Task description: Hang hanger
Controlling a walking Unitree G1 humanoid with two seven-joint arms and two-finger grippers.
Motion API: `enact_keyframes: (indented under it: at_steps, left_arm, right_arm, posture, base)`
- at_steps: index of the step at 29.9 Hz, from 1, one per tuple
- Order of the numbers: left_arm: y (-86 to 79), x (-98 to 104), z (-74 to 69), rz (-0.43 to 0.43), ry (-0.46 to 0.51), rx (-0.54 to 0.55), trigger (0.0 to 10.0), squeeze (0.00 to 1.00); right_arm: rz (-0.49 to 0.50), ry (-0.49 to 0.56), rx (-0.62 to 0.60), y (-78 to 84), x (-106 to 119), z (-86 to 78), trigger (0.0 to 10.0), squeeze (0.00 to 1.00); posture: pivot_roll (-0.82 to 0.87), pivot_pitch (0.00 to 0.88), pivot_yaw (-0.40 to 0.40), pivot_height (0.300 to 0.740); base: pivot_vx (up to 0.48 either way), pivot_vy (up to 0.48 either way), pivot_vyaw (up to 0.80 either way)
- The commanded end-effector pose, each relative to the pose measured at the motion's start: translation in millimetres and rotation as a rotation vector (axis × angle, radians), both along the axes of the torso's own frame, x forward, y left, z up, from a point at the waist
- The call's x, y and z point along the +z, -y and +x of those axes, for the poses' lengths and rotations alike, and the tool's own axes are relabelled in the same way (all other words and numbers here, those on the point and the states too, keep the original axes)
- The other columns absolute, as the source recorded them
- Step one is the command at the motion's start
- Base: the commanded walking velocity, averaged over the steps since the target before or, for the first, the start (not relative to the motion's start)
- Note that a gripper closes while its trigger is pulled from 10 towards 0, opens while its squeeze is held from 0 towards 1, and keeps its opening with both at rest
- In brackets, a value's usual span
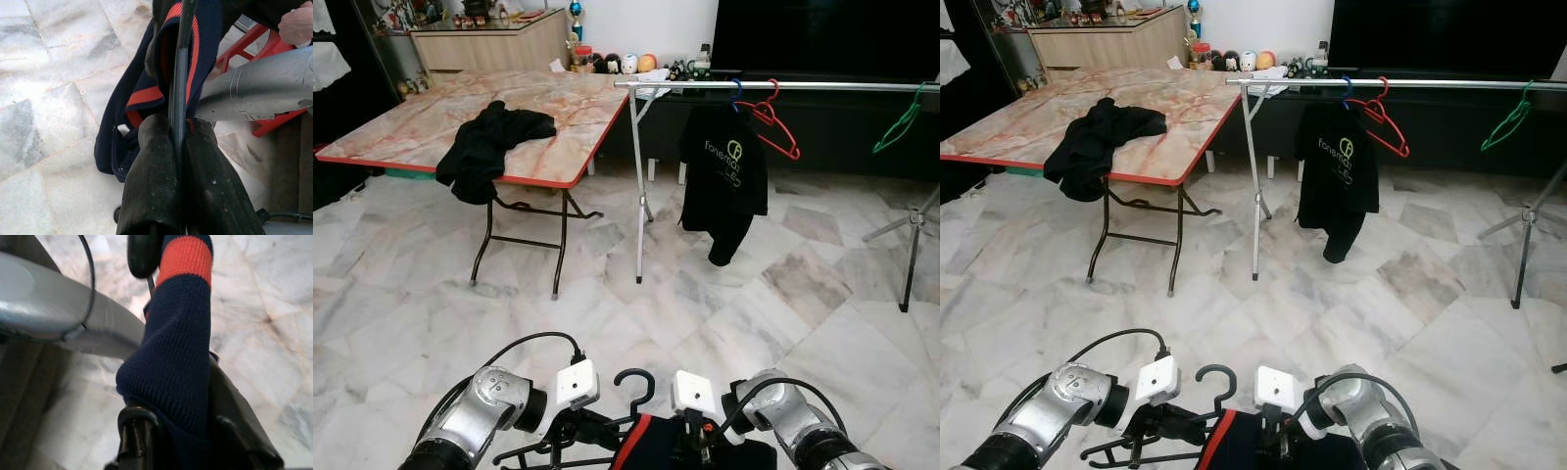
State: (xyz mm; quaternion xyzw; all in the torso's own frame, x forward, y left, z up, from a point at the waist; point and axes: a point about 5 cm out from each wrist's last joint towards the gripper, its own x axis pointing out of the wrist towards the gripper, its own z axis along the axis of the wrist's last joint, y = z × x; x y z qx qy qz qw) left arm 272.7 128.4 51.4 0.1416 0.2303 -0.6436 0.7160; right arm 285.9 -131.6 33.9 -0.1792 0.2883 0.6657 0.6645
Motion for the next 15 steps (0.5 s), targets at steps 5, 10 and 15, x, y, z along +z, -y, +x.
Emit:
enact_keyframes:
  at_steps: [5,10,15]
  left_arm:
    - [-3.1,1.5,3.0,0.018,0.010,0.017,0.0,0.00]
    - [-3.4,1.5,2.7,0.016,0.008,0.017,0.0,0.00]
    - [-3.7,1.7,2.7,0.012,0.007,0.018,0.0,0.00]
  right_arm:
    - [0.108,-0.008,0.019,-7.6,7.8,0.5,10.0,0.00]
    - [0.165,-0.032,-0.022,-5.5,8.4,-0.2,10.0,0.00]
    - [0.229,-0.061,-0.060,-5.2,9.6,-0.5,10.0,0.00]
  posture:
    - [0.05,0.000,0.078,0.740]
    - [0.05,0.000,0.082,0.740]
    - [0.05,0.000,0.082,0.740]
  base:
    - [0.000,0.000,0.00]
    - [0.000,0.000,0.00]
    - [0.000,0.000,0.00]
